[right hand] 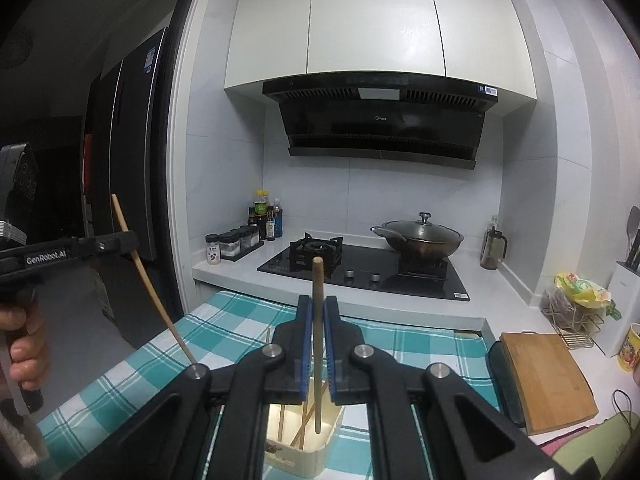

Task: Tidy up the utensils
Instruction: 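Lower the left tool's chopstick into the holder while the right tool releases its own, then move both open tools back over the remaining utensils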

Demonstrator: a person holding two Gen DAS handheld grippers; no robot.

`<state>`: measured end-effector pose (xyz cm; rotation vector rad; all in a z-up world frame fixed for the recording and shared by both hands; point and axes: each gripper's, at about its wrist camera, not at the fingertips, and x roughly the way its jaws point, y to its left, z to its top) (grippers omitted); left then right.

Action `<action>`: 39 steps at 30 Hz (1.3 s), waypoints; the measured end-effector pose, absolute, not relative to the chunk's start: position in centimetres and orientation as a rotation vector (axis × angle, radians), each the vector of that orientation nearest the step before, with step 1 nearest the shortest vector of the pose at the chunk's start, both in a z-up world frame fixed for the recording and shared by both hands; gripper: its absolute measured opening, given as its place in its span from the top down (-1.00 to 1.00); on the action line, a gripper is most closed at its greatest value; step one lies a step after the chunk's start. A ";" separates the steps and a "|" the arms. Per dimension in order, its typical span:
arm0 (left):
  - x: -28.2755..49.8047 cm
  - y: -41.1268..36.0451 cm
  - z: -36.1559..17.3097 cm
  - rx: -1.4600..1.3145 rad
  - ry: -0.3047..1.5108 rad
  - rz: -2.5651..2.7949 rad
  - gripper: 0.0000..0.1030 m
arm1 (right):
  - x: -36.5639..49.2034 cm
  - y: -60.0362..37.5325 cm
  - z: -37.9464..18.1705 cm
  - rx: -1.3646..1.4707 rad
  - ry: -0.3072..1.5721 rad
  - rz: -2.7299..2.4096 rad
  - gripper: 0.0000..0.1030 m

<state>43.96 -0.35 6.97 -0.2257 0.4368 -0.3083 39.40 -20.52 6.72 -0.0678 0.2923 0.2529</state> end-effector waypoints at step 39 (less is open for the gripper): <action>28.0 5.3 -20.8 -0.093 0.911 -0.035 -0.75 | 26.4 -27.4 -20.0 -0.034 0.877 0.062 -0.02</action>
